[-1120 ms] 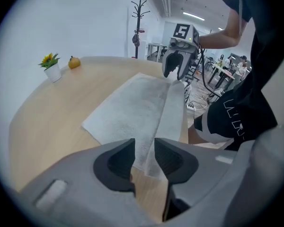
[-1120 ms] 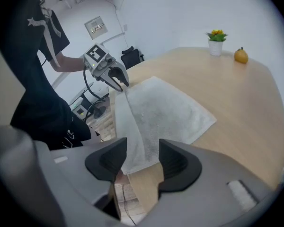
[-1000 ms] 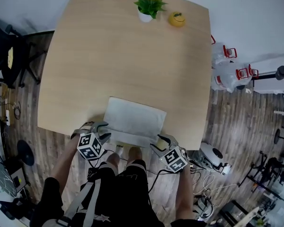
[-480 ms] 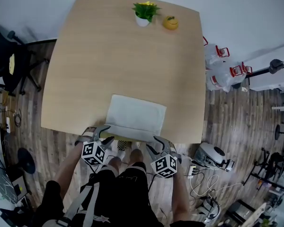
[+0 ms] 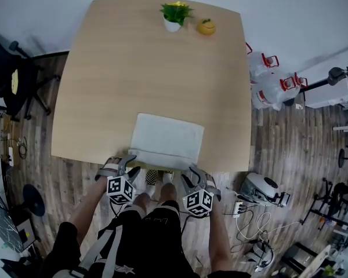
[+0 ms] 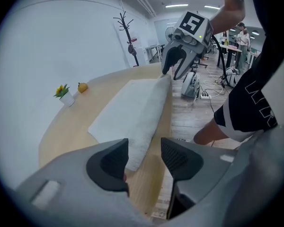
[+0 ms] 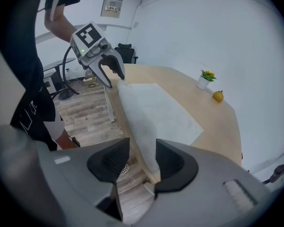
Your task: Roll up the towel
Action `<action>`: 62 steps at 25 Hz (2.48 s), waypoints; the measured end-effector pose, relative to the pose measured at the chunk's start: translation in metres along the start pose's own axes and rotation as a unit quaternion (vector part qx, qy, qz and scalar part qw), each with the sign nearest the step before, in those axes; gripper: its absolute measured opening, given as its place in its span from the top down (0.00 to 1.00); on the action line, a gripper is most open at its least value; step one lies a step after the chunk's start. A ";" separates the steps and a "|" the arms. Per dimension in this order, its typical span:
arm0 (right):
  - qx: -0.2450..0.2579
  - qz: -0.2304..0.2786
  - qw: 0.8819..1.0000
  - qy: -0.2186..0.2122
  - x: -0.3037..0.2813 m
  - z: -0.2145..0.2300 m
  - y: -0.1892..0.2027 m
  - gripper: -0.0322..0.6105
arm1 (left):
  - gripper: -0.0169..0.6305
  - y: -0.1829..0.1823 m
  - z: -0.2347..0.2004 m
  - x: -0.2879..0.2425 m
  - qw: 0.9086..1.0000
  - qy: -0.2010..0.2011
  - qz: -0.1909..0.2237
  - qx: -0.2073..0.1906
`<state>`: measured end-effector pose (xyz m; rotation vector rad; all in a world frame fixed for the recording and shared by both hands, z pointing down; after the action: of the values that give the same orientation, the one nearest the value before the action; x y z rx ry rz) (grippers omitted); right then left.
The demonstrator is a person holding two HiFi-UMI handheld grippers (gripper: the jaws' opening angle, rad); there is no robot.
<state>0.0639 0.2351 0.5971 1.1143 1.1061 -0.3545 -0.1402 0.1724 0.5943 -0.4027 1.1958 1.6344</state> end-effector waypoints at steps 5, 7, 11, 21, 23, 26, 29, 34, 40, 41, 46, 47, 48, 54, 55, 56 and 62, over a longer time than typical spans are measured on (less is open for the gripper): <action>0.007 -0.017 1.000 0.001 -0.007 0.005 0.009 0.68 | 0.62 0.004 -0.001 -0.006 1.000 0.000 -0.009 -0.004; 0.008 -0.020 1.000 -0.001 -0.010 0.008 0.011 0.68 | 0.62 0.005 -0.001 -0.008 1.000 0.001 -0.012 -0.005; 0.008 -0.024 1.000 -0.005 -0.013 0.011 0.013 0.70 | 0.65 0.007 0.001 -0.013 1.000 0.002 -0.018 -0.005; 0.018 -0.036 0.999 0.001 -0.019 0.015 0.017 0.82 | 0.75 0.013 -0.003 -0.022 1.000 -0.011 -0.025 -0.008; 0.020 -0.037 0.999 0.003 -0.021 0.015 0.016 0.84 | 0.77 0.015 -0.003 -0.024 1.000 -0.013 -0.026 -0.008; 0.023 -0.037 0.999 0.005 -0.021 0.014 0.015 0.86 | 0.81 0.015 -0.003 -0.023 1.000 -0.016 -0.025 -0.007; 0.029 -0.039 0.999 0.006 -0.021 0.012 0.016 0.88 | 0.84 0.014 -0.002 -0.022 1.000 -0.017 -0.025 -0.008; 0.031 -0.042 0.999 0.003 -0.021 0.013 0.017 0.90 | 0.87 0.014 0.000 -0.022 1.000 -0.017 -0.025 -0.006; 0.025 -0.041 0.999 -0.018 -0.016 0.011 0.016 0.91 | 0.89 0.013 0.003 -0.016 1.000 0.001 -0.027 0.004; 0.022 -0.041 0.999 -0.025 -0.015 0.010 0.017 0.91 | 0.90 0.013 0.004 -0.015 1.000 0.008 -0.028 0.010; 0.012 -0.039 0.997 -0.061 -0.009 0.003 0.018 0.91 | 0.90 0.015 0.012 -0.007 0.999 0.040 -0.033 0.016; 0.012 -0.041 0.997 -0.067 -0.008 0.001 0.018 0.91 | 0.90 0.015 0.014 -0.005 0.998 0.046 -0.035 0.016; 0.012 -0.043 0.996 -0.073 -0.008 -0.001 0.019 0.91 | 0.90 0.015 0.016 -0.003 0.998 0.052 -0.036 0.016; -0.002 -0.046 0.994 -0.103 -0.007 -0.005 0.022 0.91 | 0.90 0.015 0.020 0.000 0.996 0.075 -0.045 0.028; -0.006 -0.045 0.993 -0.109 -0.006 -0.005 0.021 0.91 | 0.90 0.015 0.020 0.000 0.995 0.078 -0.046 0.030; -0.010 -0.044 0.992 -0.116 -0.005 -0.005 0.020 0.91 | 0.90 0.015 0.020 0.000 0.995 0.083 -0.047 0.031; -0.048 -0.036 0.983 -0.172 0.001 -0.003 0.013 0.91 | 0.90 0.016 0.017 0.002 0.989 0.127 -0.056 0.042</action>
<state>0.0719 0.2442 0.6033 0.8900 0.8481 -0.5240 -0.1497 0.1883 0.6089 -0.6277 1.4002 1.4616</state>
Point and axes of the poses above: the fingertips, and each gripper's own axes: x backward along the fingers, z to its right, y out of its underside, the point moved 3 cm from there along x, backward along the fingers, and after that the axes turned 14 degrees about -y, right-handed, at the moved point
